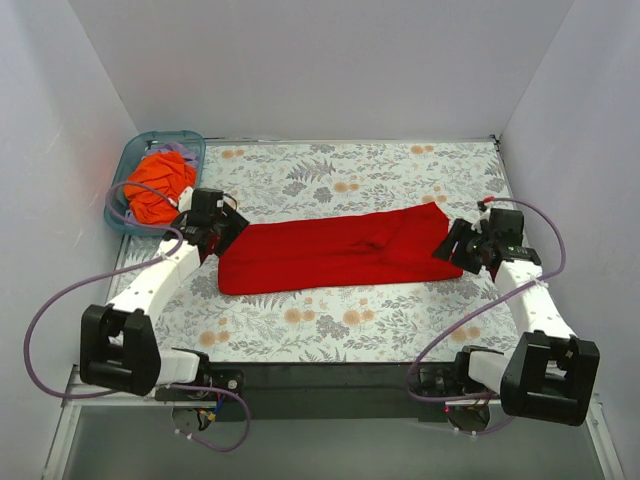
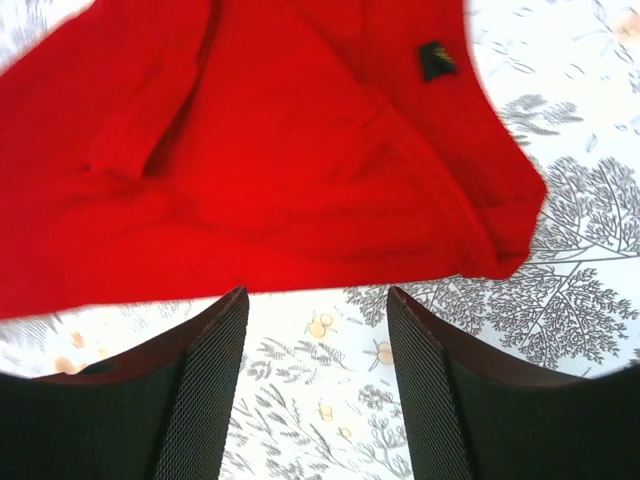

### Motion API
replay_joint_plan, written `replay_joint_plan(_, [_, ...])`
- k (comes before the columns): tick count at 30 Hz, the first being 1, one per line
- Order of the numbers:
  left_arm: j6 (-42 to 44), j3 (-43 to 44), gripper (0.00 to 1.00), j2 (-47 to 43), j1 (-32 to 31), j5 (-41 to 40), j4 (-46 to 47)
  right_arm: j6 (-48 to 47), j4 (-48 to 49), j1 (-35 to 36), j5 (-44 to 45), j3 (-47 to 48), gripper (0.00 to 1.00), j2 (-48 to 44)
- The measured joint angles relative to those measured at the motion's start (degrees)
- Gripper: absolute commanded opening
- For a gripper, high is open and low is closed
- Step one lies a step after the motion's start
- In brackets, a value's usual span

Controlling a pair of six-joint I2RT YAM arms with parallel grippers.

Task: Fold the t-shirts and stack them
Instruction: Fold the tshirt

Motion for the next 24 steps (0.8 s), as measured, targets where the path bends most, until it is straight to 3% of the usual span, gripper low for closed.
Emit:
replay_joint_plan(3, [0.9,-3.6,0.5,-5.2,0.0,-0.1,-0.6,3.9,5.2,-6.1,-4.9,-4.2,0.59,1.2])
replay_joint_plan(7, [1.9,-8.6,0.41,-4.8,0.3,0.3,-1.2,8.2,11.5,-10.0,-9.9,-8.9,0.57,4.8])
replay_joint_plan(14, [2.5,-14.7,0.39,0.3,2.8,2.3,-1.4,11.8,20.5,-16.3,-12.8,-12.9,0.57,11.4])
replay_joint_plan(22, [2.4,-17.6,0.38,-3.3,5.6,4.9,-1.0,13.9,24.5,-22.9,-18.0,-15.0,0.59,13.6])
replay_joint_plan(24, [2.7,-18.3,0.43,-5.0,6.0,4.9,-2.4,13.7,24.0,-23.2,-17.4,-15.5,0.6,12.0])
